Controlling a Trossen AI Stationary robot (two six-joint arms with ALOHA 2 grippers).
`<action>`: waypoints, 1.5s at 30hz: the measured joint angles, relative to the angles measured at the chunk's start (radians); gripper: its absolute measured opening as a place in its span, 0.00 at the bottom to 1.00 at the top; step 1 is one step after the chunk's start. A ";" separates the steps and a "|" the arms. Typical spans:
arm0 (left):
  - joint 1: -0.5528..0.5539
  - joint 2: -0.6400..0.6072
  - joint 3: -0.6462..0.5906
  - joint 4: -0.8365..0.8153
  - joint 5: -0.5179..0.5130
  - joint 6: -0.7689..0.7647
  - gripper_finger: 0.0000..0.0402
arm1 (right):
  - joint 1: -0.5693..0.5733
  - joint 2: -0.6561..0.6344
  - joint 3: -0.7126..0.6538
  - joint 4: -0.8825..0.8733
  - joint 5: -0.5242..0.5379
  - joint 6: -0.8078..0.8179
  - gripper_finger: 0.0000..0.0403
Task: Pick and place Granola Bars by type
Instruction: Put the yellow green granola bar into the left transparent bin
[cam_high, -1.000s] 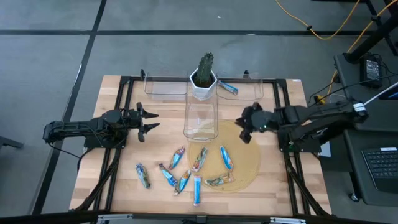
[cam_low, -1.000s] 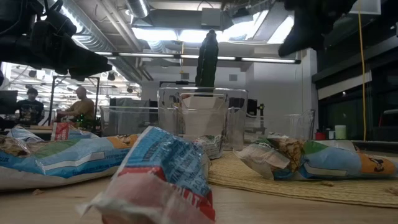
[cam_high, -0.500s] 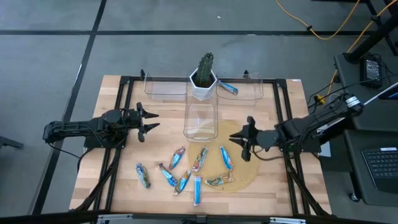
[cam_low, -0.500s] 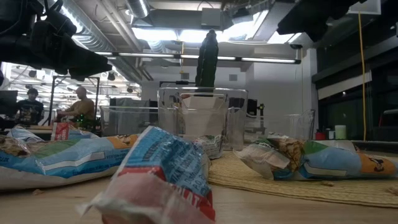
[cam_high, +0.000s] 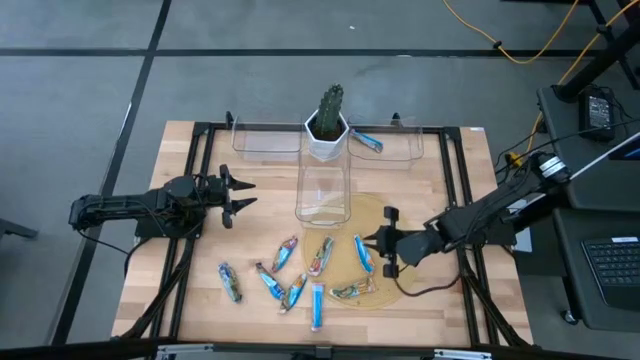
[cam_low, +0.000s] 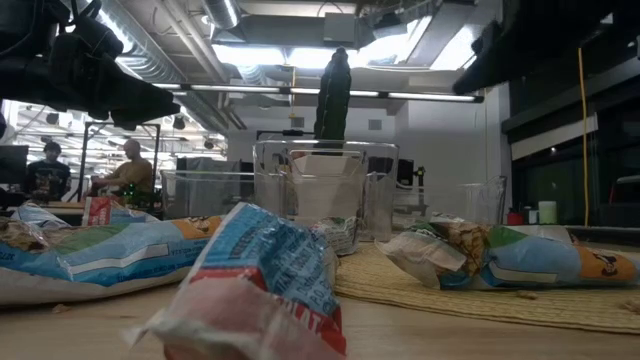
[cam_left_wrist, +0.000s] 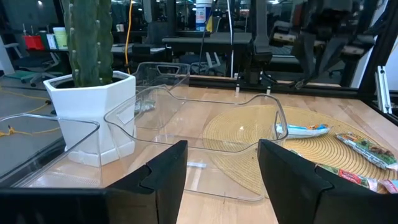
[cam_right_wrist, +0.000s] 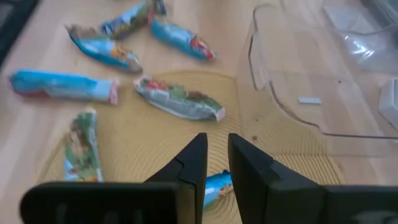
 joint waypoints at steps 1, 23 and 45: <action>0.000 0.000 0.000 0.000 0.000 0.000 0.48 | -0.001 0.014 0.000 0.001 0.000 -0.008 0.17; 0.000 0.000 0.000 0.000 0.000 0.000 0.48 | -0.103 0.077 0.001 0.012 -0.088 0.094 0.17; 0.000 0.000 0.000 0.000 0.000 0.000 0.48 | -0.119 0.077 0.001 0.016 -0.420 0.231 0.17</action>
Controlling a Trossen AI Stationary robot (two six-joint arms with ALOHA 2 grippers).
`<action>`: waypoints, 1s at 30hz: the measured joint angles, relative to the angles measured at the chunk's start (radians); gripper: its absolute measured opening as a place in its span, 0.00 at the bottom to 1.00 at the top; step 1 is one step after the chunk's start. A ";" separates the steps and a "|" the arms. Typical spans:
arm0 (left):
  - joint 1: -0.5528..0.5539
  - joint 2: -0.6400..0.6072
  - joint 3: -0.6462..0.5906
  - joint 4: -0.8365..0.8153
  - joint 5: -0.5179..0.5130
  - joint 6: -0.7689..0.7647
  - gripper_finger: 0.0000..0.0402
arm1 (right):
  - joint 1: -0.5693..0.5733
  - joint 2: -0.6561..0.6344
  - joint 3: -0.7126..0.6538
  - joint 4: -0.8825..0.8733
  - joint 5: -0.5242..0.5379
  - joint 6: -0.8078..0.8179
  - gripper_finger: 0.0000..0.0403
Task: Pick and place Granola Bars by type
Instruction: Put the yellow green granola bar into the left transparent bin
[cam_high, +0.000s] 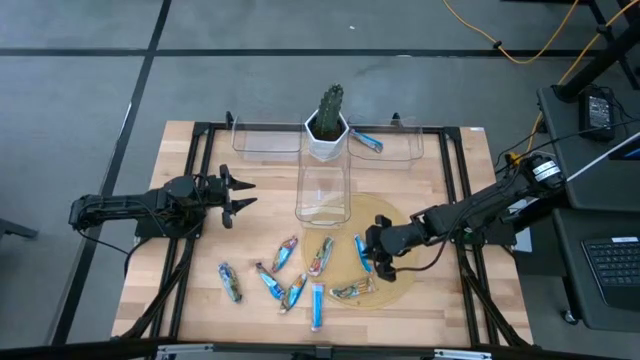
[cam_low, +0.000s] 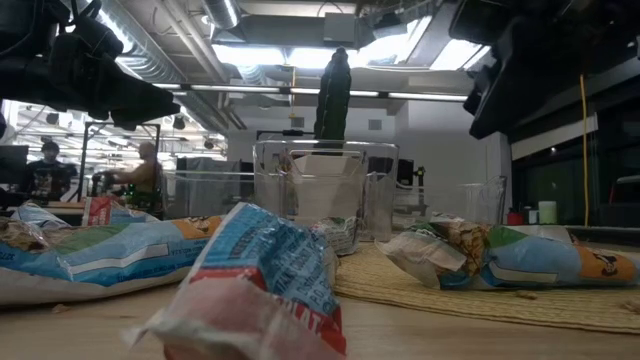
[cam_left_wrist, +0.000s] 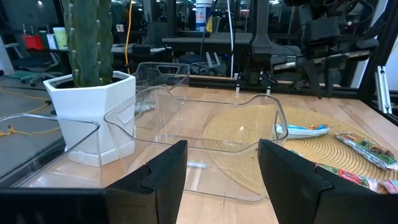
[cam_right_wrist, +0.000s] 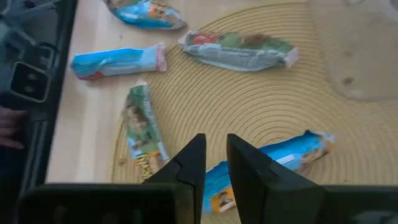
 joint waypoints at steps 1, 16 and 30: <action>0.000 0.000 0.000 0.000 0.000 0.000 0.48 | 0.000 0.000 0.000 0.000 -0.005 0.000 0.17; 0.000 0.000 0.000 0.000 0.000 0.000 0.47 | 0.000 0.000 0.000 -0.001 -0.074 0.167 0.45; 0.000 0.000 0.000 0.000 0.000 0.000 0.48 | 0.006 0.062 0.095 -0.125 -0.079 0.251 0.51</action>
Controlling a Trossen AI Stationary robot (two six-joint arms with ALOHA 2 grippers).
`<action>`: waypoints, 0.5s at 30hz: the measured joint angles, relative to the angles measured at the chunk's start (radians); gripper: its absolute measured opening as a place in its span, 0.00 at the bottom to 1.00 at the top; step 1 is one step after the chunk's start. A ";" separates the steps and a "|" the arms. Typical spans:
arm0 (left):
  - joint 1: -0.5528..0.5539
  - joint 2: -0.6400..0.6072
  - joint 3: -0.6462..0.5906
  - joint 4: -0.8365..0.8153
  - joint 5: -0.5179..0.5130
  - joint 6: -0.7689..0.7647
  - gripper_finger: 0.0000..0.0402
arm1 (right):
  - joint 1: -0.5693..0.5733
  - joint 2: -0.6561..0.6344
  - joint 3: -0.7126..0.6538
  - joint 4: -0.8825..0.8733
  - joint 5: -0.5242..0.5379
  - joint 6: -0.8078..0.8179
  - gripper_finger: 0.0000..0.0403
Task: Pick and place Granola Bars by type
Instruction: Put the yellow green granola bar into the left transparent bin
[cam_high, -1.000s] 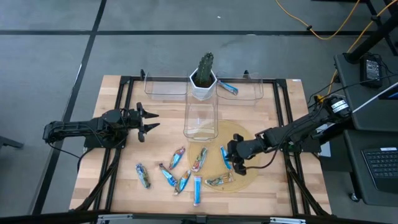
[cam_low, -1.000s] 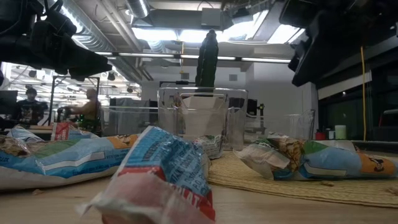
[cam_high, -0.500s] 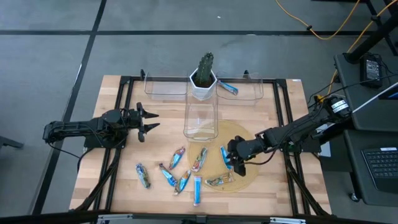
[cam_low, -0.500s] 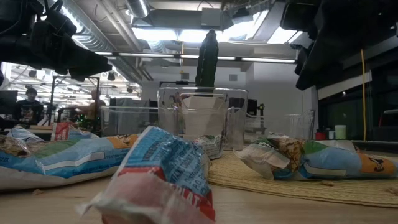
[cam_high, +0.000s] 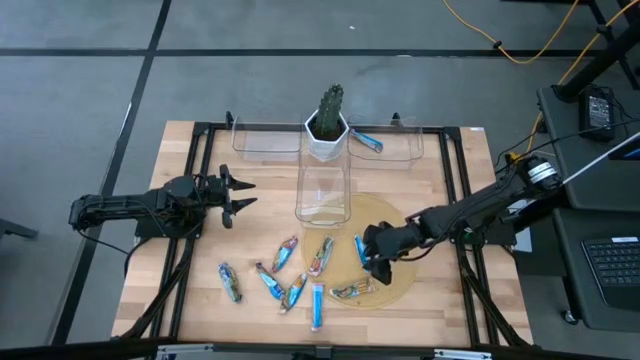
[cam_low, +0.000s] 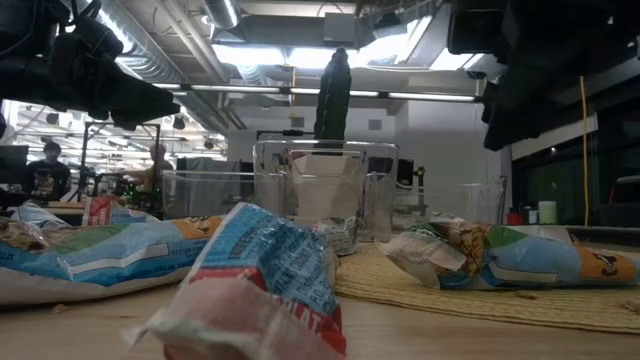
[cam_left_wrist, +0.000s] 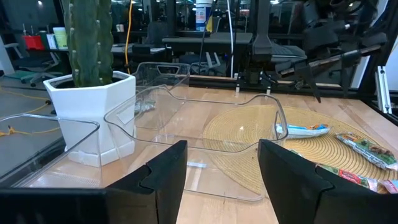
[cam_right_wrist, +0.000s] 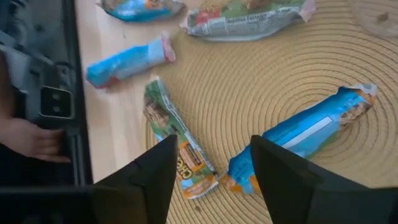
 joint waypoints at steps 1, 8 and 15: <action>0.000 0.000 0.000 0.000 0.000 0.000 0.48 | 0.000 0.021 0.036 -0.049 0.001 -0.014 0.51; 0.000 0.000 0.000 0.000 0.000 0.000 0.47 | 0.001 0.173 0.250 -0.375 0.103 0.036 0.51; 0.000 0.000 0.000 0.000 0.000 0.000 0.47 | 0.000 0.251 0.335 -0.383 0.108 0.039 0.49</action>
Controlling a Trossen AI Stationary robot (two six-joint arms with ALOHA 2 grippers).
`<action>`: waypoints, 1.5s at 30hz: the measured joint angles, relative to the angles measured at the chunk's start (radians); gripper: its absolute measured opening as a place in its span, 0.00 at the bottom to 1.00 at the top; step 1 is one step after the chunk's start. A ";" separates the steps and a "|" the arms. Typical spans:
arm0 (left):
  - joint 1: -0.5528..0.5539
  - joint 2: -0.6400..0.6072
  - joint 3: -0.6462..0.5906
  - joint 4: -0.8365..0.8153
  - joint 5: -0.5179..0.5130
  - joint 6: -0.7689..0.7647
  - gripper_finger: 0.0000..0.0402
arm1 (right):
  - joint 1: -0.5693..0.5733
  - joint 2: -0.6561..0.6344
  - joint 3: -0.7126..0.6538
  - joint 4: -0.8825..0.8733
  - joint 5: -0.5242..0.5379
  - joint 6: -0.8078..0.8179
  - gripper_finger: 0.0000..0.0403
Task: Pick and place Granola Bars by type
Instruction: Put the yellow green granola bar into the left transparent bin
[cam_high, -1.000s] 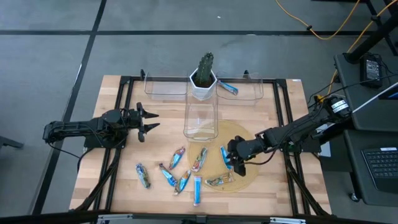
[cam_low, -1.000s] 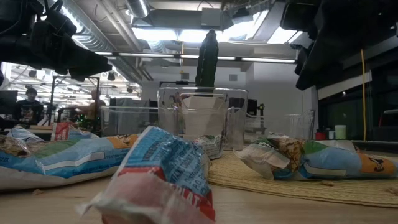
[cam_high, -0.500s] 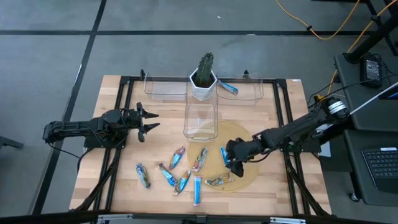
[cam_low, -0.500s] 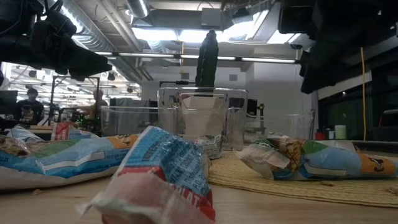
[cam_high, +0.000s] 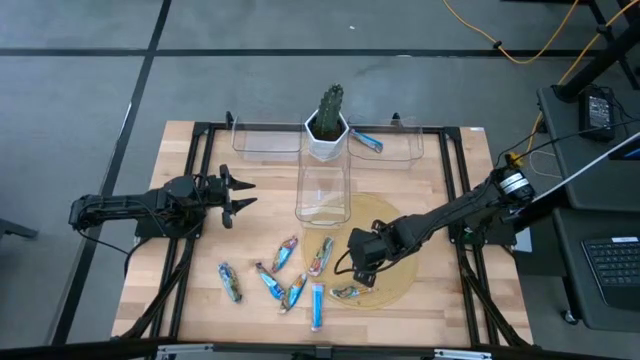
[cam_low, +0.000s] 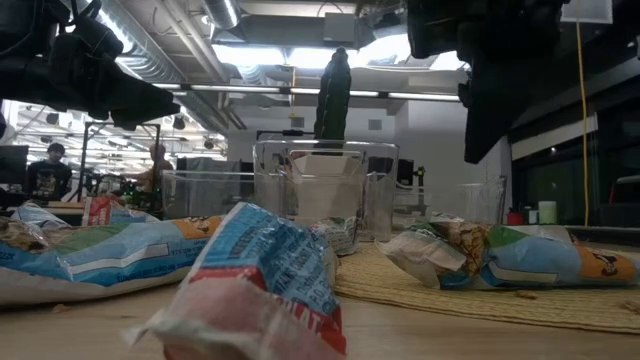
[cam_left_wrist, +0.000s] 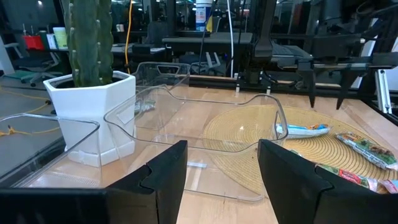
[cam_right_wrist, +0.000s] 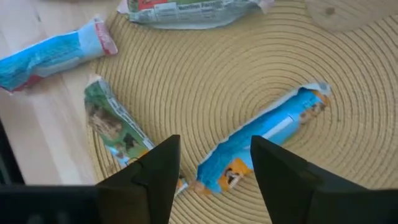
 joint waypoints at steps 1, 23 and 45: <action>0.000 0.000 0.000 0.000 0.000 0.000 0.47 | 0.000 0.005 0.005 0.002 0.000 0.000 0.49; 0.000 0.000 0.000 0.000 0.000 0.000 0.47 | -0.094 0.041 0.004 -0.077 0.116 0.021 0.67; 0.000 0.000 0.000 0.000 0.000 0.000 0.48 | -0.163 0.040 -0.165 0.129 0.034 0.047 0.75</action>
